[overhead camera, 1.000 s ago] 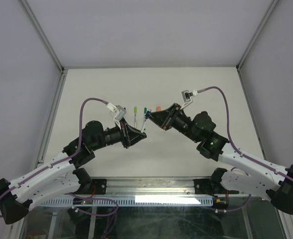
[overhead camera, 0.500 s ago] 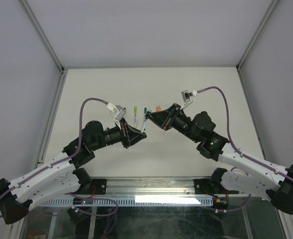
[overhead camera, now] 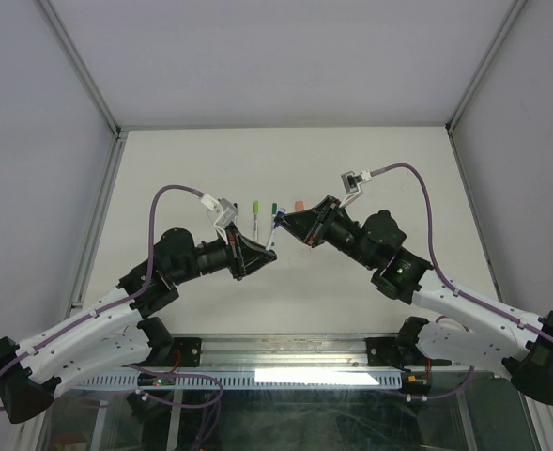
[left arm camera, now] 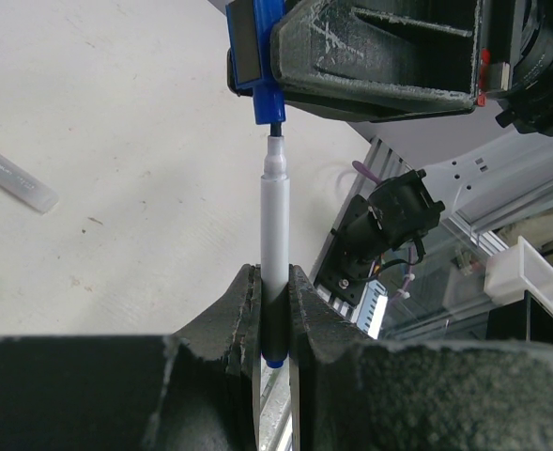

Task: Insert the pens into the pen caps
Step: Insert the pen cap onto the pen.

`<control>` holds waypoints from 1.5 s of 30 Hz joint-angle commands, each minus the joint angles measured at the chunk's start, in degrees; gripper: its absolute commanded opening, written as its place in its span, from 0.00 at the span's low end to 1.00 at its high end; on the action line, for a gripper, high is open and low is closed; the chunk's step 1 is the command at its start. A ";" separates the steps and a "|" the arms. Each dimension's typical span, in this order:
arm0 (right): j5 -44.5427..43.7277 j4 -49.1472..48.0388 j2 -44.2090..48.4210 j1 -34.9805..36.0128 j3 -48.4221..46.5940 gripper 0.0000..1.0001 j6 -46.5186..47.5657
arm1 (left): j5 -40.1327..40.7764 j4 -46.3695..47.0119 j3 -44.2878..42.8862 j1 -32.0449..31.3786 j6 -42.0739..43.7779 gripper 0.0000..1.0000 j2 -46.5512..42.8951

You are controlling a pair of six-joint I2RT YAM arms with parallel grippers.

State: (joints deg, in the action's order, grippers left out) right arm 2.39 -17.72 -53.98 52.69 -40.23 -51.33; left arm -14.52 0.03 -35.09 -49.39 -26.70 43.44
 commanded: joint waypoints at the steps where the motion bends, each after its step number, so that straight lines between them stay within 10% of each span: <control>1: 1.65 -1.85 1.33 -0.04 -0.59 0.00 0.29 | 0.07 3.31 -0.18 0.60 -0.55 0.00 -0.39; 45: 5.96 1.79 -0.10 5.85 1.05 0.01 0.88 | 7.90 6.67 -4.35 0.55 -0.55 0.00 0.51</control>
State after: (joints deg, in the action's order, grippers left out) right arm 0.67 -18.31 -54.22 55.09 -37.58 -50.35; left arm -12.91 -0.99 -35.22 -49.54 -29.06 45.45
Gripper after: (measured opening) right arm 0.163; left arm 0.114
